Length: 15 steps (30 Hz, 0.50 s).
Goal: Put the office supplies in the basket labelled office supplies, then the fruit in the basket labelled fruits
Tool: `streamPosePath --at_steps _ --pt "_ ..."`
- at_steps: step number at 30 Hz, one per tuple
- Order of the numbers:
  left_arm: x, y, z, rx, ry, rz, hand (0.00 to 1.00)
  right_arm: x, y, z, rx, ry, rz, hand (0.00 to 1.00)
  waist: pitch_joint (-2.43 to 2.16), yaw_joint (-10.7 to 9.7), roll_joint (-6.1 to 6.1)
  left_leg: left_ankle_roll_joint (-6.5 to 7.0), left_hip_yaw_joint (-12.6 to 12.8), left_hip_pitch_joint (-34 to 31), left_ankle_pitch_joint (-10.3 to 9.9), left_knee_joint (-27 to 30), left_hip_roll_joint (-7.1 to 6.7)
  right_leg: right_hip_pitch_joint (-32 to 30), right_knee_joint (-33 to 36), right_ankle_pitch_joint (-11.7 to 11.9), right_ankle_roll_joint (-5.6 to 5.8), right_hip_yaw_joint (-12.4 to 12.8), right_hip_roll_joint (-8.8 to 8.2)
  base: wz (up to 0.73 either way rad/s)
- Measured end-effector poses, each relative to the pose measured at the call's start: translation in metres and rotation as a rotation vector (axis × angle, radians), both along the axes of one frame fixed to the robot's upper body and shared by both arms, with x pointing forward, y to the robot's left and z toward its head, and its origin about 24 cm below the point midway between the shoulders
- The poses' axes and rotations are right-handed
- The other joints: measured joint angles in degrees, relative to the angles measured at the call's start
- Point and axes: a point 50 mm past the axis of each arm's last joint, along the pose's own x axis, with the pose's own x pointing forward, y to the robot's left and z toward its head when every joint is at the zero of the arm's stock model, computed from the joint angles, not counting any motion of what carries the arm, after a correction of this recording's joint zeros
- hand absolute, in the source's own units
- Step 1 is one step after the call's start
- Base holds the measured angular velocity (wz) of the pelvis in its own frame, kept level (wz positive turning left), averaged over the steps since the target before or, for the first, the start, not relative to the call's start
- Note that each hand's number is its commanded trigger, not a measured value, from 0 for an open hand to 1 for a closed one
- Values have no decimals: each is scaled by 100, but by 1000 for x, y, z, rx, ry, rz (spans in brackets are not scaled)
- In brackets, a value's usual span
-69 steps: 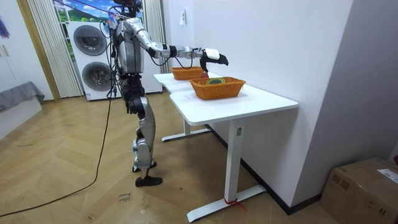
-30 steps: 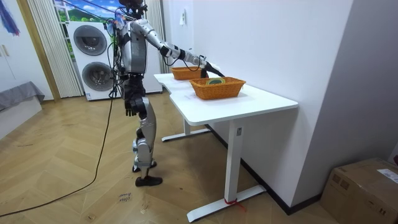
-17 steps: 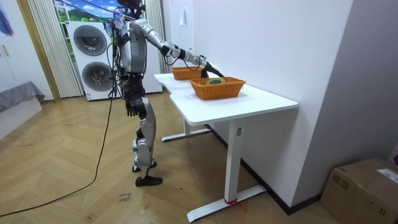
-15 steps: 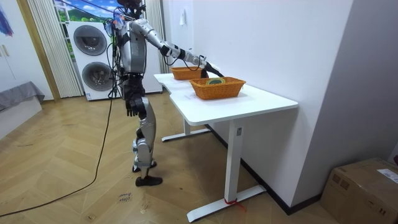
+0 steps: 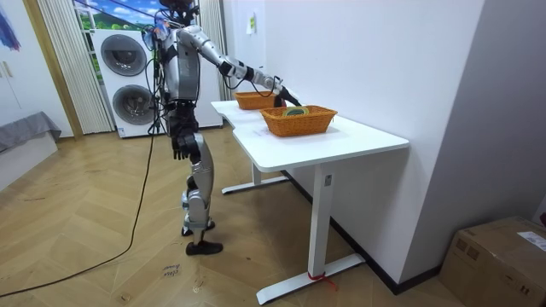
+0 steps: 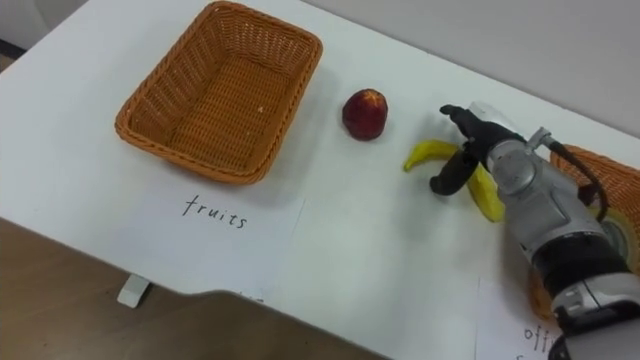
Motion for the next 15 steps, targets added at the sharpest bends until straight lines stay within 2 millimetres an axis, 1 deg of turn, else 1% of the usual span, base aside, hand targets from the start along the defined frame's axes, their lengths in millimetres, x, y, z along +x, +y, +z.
streamPosePath --at_steps 3,5,7,9,13,15 --pt "2 1 1 4 -2 -1 0 -3 -3 -6 -6 51 6 0 -5 -2 -7 -3 -25 0 6 8 -2 14 0 5 -9 -20 -1 2" --pt "4 4 2 16 -5 -4 0 -6 -5 -11 -11 105 18 0 -21 2 -29 -12 -41 -5 13 9 -1 19 0 8 -14 -61 -2 5" --pt "8 5 3 18 -10 -5 0 -7 -5 -13 -10 124 19 0 -22 23 -31 -14 -45 -8 23 8 -1 19 0 16 -26 -84 -8 0" --pt "11 5 3 18 -15 -5 0 -8 -7 -15 -9 143 10 0 -28 88 -39 -16 -42 -6 28 8 -1 19 1 21 -34 -89 -18 0" --pt "13 5 3 18 -16 -5 0 -9 -9 -16 -9 158 3 0 -40 146 -61 -19 -47 -5 31 8 1 23 1 22 -36 -134 -22 0" --pt "12 5 3 18 -13 -4 0 -10 -9 -16 -7 163 5 0 -32 149 -76 -19 -47 -7 31 8 1 23 1 23 -37 -146 -28 0"
